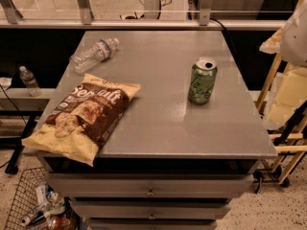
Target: Move green can near brown chip bag
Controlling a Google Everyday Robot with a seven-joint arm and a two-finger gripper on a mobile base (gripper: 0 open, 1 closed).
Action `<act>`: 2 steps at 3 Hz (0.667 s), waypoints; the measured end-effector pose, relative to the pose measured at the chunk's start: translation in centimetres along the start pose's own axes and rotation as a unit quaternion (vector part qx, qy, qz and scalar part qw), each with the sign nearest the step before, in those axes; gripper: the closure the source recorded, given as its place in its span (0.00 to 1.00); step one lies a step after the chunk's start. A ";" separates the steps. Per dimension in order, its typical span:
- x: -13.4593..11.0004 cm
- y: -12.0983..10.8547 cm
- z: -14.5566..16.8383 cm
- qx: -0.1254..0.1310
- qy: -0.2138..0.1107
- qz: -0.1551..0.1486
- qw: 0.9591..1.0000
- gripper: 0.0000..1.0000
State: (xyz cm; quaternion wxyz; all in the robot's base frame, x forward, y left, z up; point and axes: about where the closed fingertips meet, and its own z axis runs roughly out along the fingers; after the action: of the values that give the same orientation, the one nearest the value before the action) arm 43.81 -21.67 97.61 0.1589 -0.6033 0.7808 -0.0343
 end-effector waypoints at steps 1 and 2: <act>0.0 0.0 0.0 0.000 0.000 0.000 1.000 0.00; 0.2 -1.5 1.9 0.002 -0.047 0.033 0.998 0.00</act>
Offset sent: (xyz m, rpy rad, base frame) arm 0.0671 -0.0165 -0.0495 0.3585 -0.0520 -0.1335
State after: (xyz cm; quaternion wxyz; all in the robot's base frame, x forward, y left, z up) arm 45.74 -22.03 96.12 0.1980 -0.5780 0.7916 -0.0022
